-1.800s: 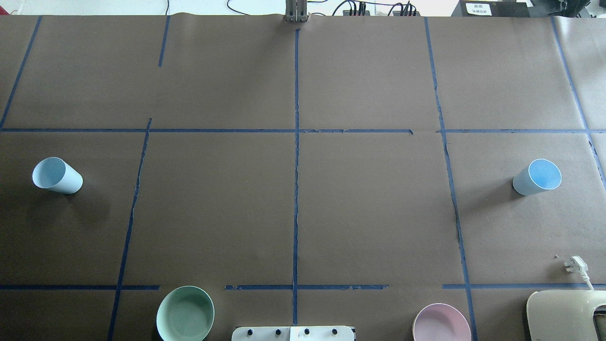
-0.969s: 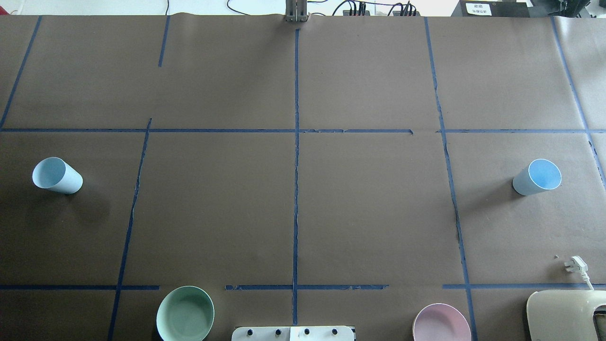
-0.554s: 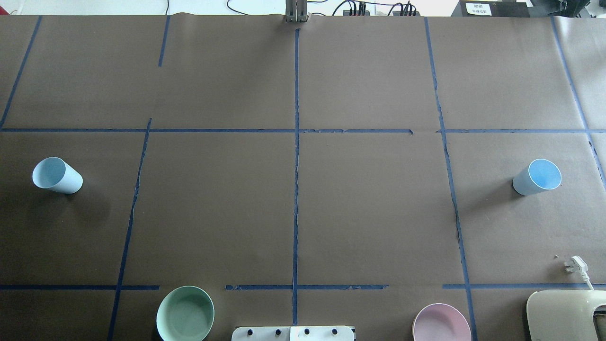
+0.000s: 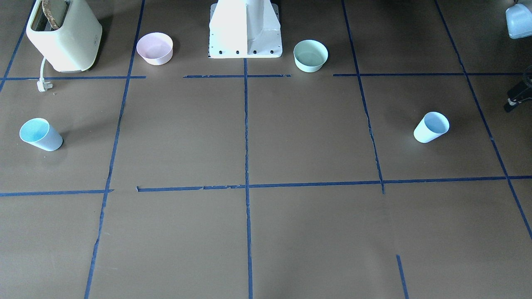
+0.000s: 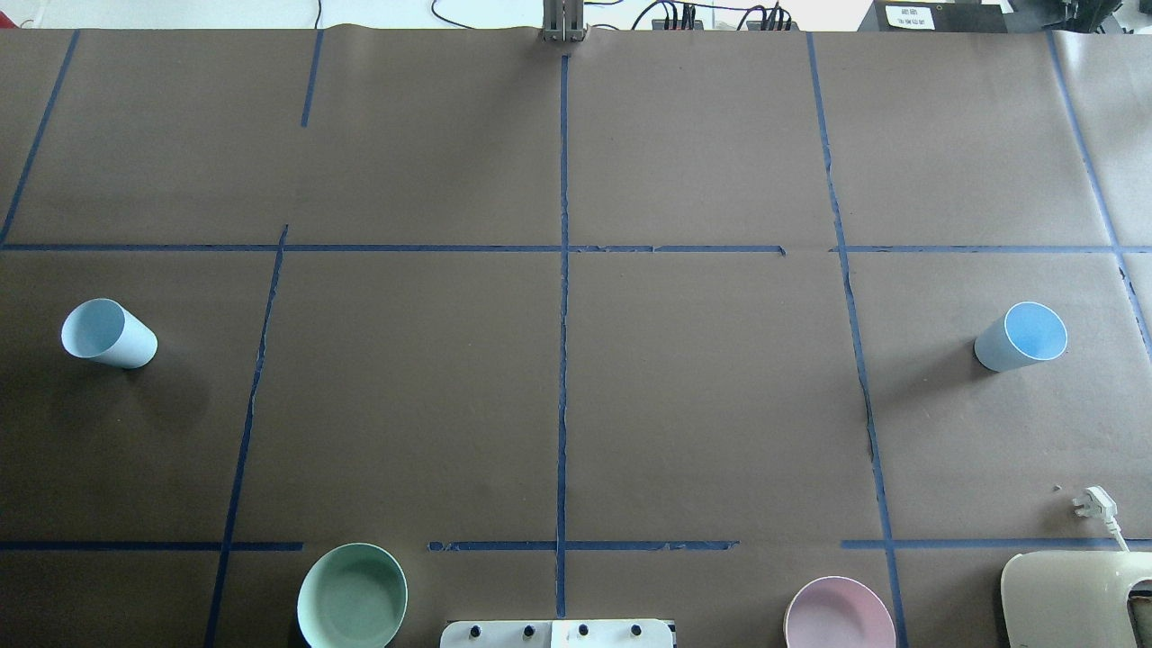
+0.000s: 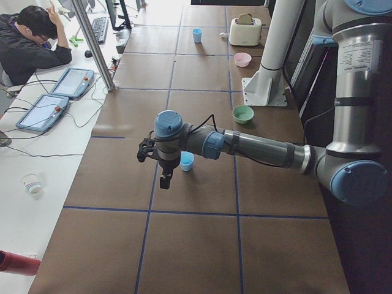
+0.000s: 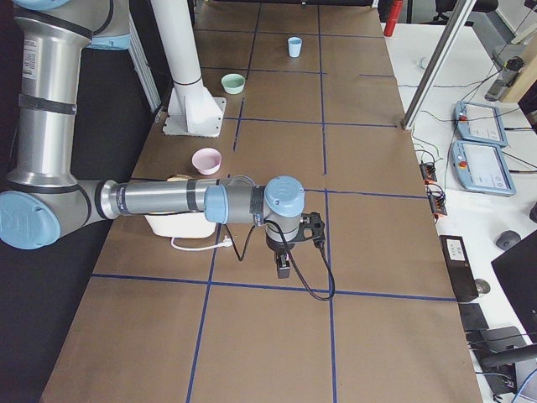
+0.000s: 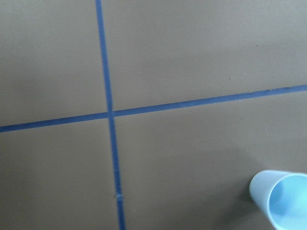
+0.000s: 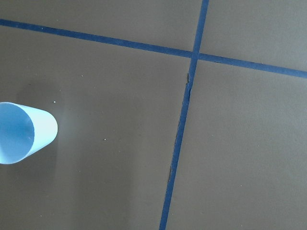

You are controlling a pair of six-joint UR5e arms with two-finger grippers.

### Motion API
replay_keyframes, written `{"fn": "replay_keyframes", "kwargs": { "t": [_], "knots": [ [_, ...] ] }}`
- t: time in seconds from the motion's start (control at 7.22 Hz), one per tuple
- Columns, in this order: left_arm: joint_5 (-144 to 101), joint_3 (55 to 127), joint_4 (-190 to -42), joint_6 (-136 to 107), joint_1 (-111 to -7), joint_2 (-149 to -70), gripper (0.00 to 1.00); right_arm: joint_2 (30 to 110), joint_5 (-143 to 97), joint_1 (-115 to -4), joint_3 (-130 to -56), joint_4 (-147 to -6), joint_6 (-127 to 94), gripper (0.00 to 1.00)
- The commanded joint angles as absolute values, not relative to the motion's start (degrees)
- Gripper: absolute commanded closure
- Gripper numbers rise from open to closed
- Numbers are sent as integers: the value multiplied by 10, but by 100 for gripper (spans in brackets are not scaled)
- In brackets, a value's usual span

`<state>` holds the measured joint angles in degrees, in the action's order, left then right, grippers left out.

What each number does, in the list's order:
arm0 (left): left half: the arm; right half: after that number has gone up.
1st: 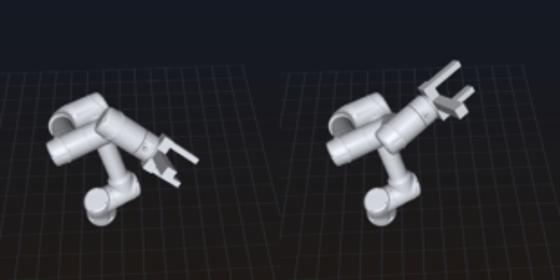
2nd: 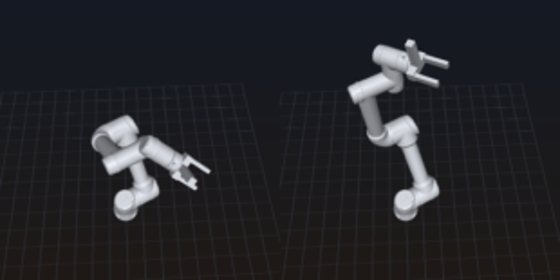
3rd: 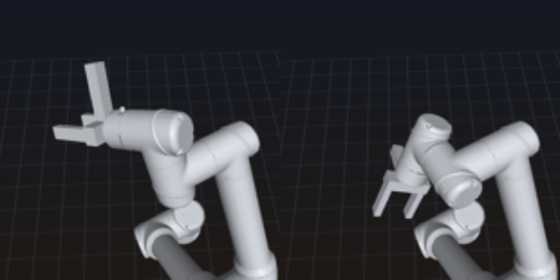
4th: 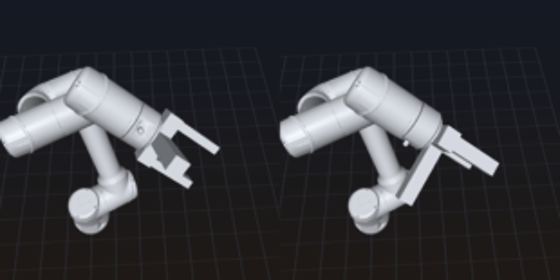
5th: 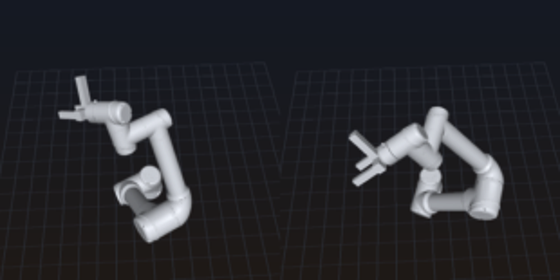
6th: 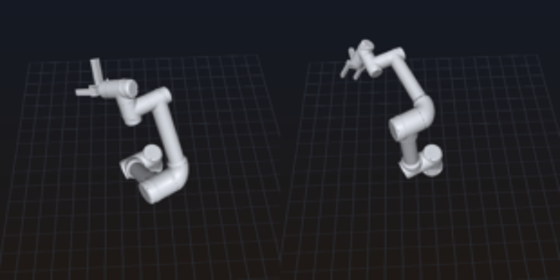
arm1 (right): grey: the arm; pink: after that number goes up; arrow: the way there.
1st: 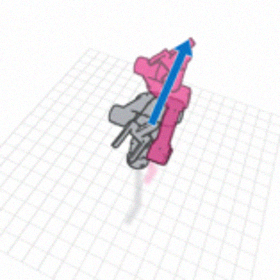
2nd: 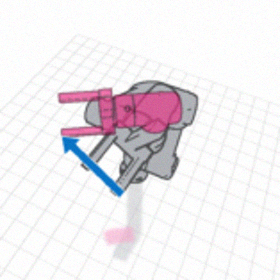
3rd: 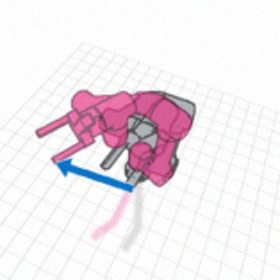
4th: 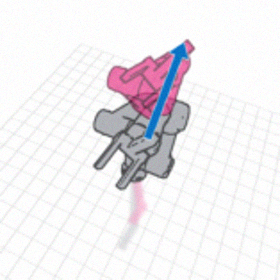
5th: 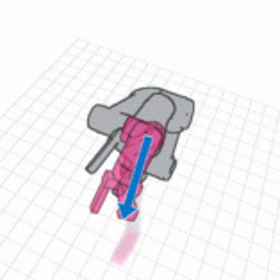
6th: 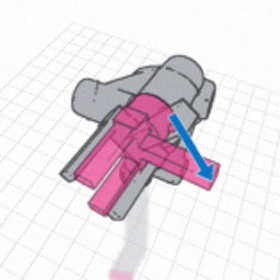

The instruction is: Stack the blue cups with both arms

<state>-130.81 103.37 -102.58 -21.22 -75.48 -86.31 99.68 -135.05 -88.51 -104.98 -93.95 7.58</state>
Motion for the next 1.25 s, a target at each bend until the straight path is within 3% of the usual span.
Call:
{"fn": "replay_keyframes", "kwargs": {
  "t": [0.0,0.83,0.97,1.11],
  "knots": [
    [-1249,1020,-1135,-382,-646,-853,0,998,-1350,-885,-1049,-940,75,0],
    [-1248,958,-1230,-453,-561,-852,0,998,-1351,-885,-1048,-940,75,0],
    [-1249,952,-1230,-454,-560,-854,22,998,-1351,-885,-1048,-940,75,0],
    [-1250,945,-1230,-472,-560,-858,61,998,-1351,-885,-1048,-940,75,0]
  ]
}}
